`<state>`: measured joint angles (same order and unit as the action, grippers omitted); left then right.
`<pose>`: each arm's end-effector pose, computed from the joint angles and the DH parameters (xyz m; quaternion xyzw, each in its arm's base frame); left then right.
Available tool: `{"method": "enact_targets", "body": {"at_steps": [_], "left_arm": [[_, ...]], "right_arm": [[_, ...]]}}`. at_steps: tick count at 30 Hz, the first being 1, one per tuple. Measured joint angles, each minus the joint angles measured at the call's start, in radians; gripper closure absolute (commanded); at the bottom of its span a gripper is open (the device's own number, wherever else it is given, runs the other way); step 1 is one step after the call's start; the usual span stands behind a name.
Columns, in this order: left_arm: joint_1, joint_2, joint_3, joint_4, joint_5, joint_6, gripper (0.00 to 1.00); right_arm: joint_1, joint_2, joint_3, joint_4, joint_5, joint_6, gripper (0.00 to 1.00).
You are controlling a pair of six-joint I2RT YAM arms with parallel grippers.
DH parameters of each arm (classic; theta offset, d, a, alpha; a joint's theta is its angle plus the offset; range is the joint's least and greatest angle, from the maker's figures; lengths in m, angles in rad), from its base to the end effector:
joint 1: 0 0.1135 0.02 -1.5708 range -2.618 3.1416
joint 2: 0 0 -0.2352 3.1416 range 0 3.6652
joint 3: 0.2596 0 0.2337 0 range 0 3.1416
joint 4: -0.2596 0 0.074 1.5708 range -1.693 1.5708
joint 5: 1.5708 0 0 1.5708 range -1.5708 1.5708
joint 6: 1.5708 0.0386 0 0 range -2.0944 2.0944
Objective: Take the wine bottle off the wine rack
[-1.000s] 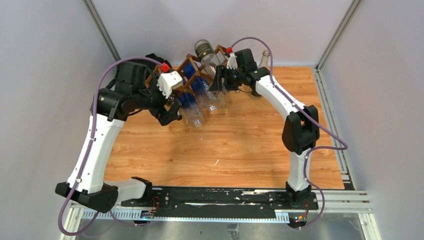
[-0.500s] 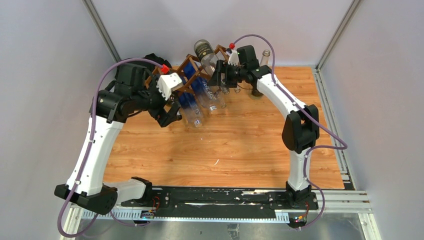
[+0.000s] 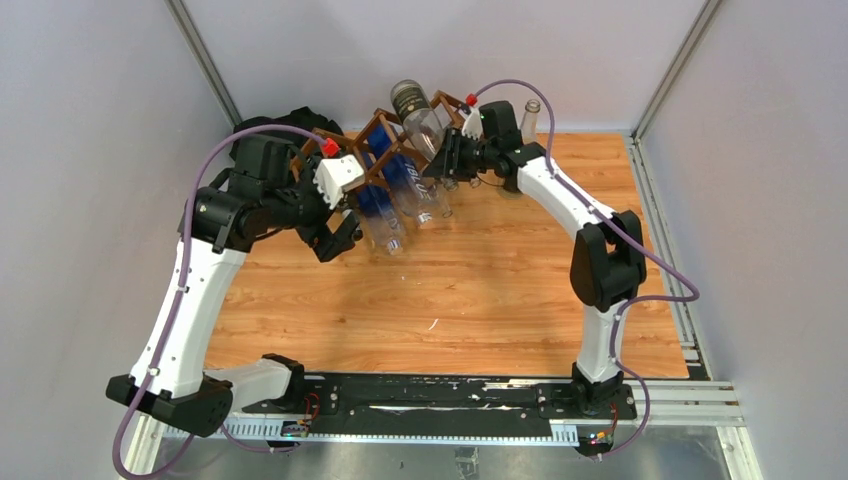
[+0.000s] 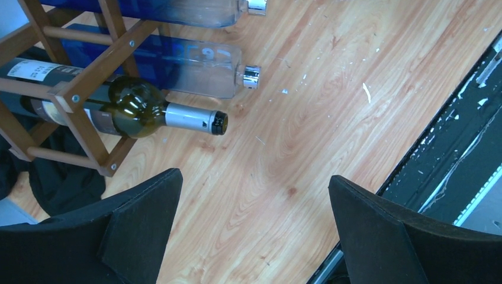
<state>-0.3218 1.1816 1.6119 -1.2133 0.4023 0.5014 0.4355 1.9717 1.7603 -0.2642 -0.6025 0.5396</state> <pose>0.1742 -0.0740 0.4026 0.4323 0.7986 -0.1500 0.3911 0.3890 0.2051 0.2929 -0.1118 0.8223 0.4567 0.3206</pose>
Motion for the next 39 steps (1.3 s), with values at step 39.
{"method": "enact_targets", "body": {"at_steps": [39], "left_arm": [[-0.085,-0.357,-0.498,0.561,0.115,0.545,0.0]], "right_arm": [[0.072,-0.969,-0.762,0.061,-0.113,0.248,1.0]]}}
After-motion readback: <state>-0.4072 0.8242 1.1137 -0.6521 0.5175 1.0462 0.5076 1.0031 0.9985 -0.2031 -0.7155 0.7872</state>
